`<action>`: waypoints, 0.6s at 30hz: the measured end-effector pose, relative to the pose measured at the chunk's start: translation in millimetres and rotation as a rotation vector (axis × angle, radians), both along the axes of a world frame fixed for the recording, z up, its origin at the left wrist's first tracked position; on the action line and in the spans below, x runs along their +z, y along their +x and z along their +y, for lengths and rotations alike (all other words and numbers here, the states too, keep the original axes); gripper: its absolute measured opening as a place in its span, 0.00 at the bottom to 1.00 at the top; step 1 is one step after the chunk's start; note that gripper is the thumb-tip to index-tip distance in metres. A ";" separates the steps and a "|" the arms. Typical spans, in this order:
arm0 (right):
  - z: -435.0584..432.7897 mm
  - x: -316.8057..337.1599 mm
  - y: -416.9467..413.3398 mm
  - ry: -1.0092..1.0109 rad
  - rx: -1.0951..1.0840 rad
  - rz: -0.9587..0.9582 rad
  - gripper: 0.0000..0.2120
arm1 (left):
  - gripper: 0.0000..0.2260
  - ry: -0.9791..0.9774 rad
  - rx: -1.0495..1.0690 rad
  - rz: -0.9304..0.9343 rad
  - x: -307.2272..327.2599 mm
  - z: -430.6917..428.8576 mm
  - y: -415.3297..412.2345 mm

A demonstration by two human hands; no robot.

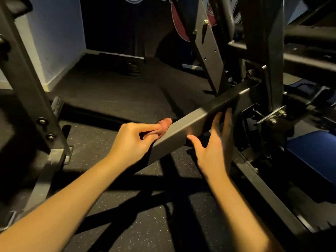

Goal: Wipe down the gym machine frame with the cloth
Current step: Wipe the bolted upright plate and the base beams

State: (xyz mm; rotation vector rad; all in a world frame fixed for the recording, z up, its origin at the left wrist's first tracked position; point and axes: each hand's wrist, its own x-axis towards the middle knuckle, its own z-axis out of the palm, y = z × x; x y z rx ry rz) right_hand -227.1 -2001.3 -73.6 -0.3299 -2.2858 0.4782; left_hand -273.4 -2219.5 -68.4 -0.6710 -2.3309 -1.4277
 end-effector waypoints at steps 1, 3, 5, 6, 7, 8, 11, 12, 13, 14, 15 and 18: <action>-1.3 1.7 0.4 -0.006 -0.002 -0.005 0.48 | 0.15 0.003 0.027 0.004 -8.6 -7.9 4.2; -2.2 3.8 0.9 -0.013 0.001 -0.017 0.48 | 0.14 -0.006 0.085 0.040 -21.3 -19.1 9.5; -4.4 3.2 6.2 -0.051 0.045 -0.024 0.45 | 0.15 -0.022 0.128 0.086 -31.6 -26.6 17.0; -8.1 2.3 10.4 -0.069 0.073 -0.020 0.44 | 0.16 -0.038 0.148 0.112 -36.0 -29.6 21.1; -14.1 0.7 15.5 -0.069 0.092 -0.020 0.42 | 0.16 -0.056 0.167 0.143 -39.6 -32.0 25.1; -22.3 -1.5 21.8 -0.045 0.098 -0.028 0.40 | 0.16 -0.073 0.191 0.169 -42.8 -34.0 29.4; -51.1 -12.1 41.3 0.111 0.155 -0.052 0.35 | 0.15 -0.139 0.291 0.210 -51.2 -35.8 45.2; -58.7 -17.8 45.4 0.147 0.201 -0.066 0.34 | 0.15 -0.145 0.323 0.207 -53.6 -35.4 50.3; -64.8 -23.0 48.7 0.163 0.245 -0.081 0.32 | 0.15 -0.133 0.339 0.195 -54.9 -35.2 54.3; -69.5 -26.9 50.0 0.168 0.282 -0.090 0.30 | 0.14 -0.117 0.344 0.181 -54.9 -35.6 58.1; -72.8 -27.8 49.8 0.176 0.302 -0.086 0.27 | 0.14 -0.101 0.344 0.169 -53.9 -36.5 61.1; -79.6 -22.4 43.5 0.140 0.280 -0.026 0.22 | 0.13 -0.102 0.337 0.109 -47.2 -42.9 68.7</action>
